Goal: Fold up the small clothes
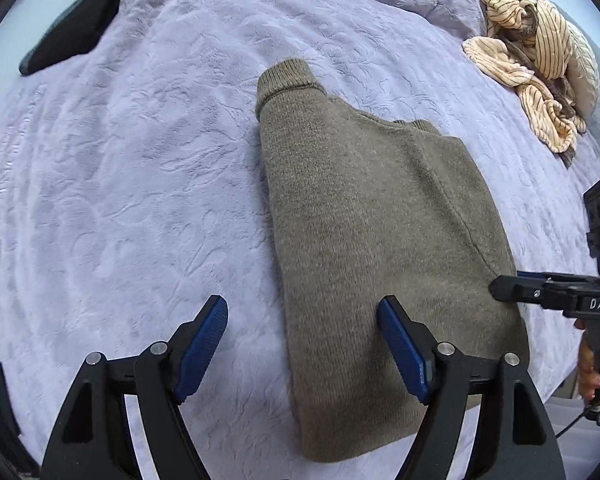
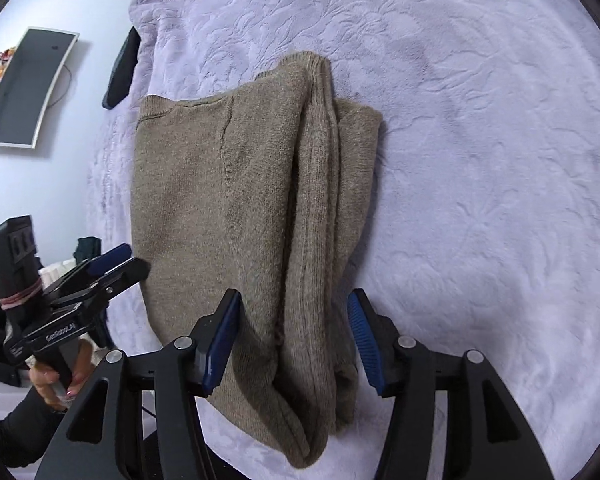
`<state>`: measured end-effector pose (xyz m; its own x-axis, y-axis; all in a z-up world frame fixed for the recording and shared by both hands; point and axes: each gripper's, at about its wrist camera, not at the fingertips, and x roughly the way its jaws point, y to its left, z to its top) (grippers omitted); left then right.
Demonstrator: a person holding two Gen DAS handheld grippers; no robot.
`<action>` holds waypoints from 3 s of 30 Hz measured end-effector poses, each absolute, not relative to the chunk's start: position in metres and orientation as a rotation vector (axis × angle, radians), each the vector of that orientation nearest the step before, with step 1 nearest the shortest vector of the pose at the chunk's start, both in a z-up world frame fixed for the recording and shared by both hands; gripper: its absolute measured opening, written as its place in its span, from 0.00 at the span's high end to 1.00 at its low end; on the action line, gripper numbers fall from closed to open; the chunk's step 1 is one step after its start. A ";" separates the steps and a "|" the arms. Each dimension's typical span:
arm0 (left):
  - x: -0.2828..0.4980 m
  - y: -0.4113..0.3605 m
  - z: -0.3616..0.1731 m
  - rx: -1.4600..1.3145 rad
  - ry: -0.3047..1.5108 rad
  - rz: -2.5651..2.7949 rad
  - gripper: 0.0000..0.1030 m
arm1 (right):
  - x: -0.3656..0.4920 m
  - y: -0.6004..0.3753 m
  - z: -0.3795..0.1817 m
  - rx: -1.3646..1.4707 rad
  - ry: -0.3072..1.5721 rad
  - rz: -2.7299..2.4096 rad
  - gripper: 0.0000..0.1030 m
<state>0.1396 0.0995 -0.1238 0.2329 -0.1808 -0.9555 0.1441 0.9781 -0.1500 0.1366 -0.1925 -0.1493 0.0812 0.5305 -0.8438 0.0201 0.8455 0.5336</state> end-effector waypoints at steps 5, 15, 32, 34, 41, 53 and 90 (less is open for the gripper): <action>0.122 0.098 -0.116 -0.007 1.326 -0.222 0.17 | 0.123 -0.197 -0.135 0.442 1.468 0.323 0.38; 0.088 0.082 -0.101 0.009 1.388 -0.217 0.02 | 0.091 -0.187 -0.105 0.291 1.485 0.217 0.21; 0.069 0.077 -0.058 0.030 1.326 -0.101 0.02 | 0.071 -0.149 -0.051 0.134 1.430 0.094 0.00; 0.069 0.079 -0.057 0.025 1.331 -0.093 0.02 | 0.072 -0.146 -0.048 0.121 1.428 0.084 0.00; 0.066 0.083 -0.059 0.035 1.346 -0.068 0.02 | 0.073 -0.141 -0.046 0.103 1.429 0.066 0.00; 0.068 0.081 -0.058 0.034 1.356 -0.079 0.02 | 0.074 -0.137 -0.045 0.078 1.437 0.059 0.00; 0.067 0.086 -0.060 0.043 1.375 -0.065 0.02 | 0.075 -0.128 -0.045 0.070 1.441 0.062 0.00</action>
